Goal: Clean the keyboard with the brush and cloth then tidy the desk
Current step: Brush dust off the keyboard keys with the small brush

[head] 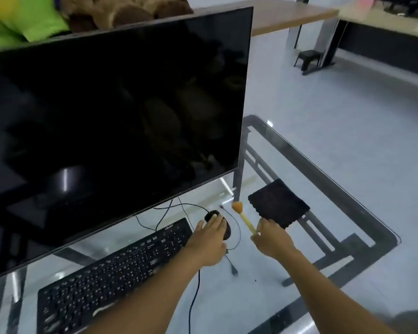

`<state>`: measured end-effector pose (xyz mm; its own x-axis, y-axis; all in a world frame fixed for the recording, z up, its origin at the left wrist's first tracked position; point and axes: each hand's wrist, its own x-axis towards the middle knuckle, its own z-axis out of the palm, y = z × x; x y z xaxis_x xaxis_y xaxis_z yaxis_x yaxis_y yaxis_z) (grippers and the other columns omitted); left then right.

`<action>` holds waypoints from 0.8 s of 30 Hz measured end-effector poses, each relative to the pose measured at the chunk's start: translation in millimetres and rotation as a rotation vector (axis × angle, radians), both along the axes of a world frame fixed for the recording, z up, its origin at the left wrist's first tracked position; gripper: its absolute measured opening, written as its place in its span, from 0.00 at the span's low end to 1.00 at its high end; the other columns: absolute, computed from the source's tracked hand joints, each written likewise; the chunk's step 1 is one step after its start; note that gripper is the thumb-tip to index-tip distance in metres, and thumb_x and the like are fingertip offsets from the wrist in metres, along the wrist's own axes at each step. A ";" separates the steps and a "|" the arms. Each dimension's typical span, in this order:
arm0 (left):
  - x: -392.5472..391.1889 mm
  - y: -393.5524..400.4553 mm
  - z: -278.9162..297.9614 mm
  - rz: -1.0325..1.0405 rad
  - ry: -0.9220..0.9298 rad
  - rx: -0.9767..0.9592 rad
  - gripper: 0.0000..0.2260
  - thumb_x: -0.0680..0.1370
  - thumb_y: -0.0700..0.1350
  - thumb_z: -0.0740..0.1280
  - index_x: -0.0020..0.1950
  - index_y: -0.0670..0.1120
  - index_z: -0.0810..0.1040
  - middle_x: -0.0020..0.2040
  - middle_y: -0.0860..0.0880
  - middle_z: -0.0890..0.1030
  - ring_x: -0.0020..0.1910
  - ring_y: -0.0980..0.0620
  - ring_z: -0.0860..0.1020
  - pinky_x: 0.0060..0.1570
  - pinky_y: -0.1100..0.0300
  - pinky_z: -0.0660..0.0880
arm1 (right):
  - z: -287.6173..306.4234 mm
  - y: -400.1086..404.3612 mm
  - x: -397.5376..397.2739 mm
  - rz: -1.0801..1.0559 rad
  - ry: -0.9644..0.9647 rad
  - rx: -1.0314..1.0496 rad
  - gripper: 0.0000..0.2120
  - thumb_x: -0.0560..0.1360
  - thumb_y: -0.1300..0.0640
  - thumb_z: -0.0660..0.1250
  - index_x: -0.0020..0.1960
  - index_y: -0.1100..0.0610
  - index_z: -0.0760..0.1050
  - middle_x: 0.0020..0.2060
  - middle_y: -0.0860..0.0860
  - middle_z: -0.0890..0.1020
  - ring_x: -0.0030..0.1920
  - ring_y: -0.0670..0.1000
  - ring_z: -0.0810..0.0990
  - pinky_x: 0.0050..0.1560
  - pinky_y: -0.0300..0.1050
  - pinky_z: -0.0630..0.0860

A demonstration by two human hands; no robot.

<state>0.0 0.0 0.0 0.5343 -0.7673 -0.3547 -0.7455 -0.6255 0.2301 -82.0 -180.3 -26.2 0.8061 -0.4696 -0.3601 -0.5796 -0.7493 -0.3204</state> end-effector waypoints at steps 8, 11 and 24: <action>2.4 -2.2 10.9 0.027 -0.051 -0.121 0.30 0.82 0.48 0.57 0.78 0.44 0.44 0.79 0.47 0.42 0.77 0.51 0.40 0.75 0.49 0.42 | 25.3 16.4 6.0 -0.028 -0.167 -0.046 0.07 0.79 0.56 0.61 0.50 0.61 0.70 0.47 0.55 0.76 0.42 0.53 0.79 0.40 0.46 0.78; 2.1 1.2 29.3 0.021 -0.121 -0.265 0.29 0.82 0.47 0.58 0.78 0.44 0.48 0.79 0.46 0.47 0.77 0.49 0.44 0.75 0.50 0.42 | 64.9 31.3 12.0 0.129 -0.304 0.009 0.05 0.79 0.57 0.62 0.46 0.58 0.71 0.43 0.53 0.75 0.38 0.51 0.76 0.37 0.42 0.75; -1.5 159.0 56.5 0.489 -0.197 -0.603 0.15 0.78 0.41 0.57 0.62 0.50 0.72 0.57 0.52 0.78 0.56 0.54 0.74 0.69 0.50 0.62 | 124.3 213.2 47.5 0.240 -0.619 0.573 0.06 0.76 0.62 0.68 0.46 0.51 0.76 0.41 0.46 0.81 0.44 0.37 0.78 0.43 0.27 0.72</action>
<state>-1.5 159.0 56.5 0.8694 -0.4591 0.1827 -0.4810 -0.7017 0.5256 -34.5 32.9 98.1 0.9887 -0.1429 0.0463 -0.0243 -0.4559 -0.8897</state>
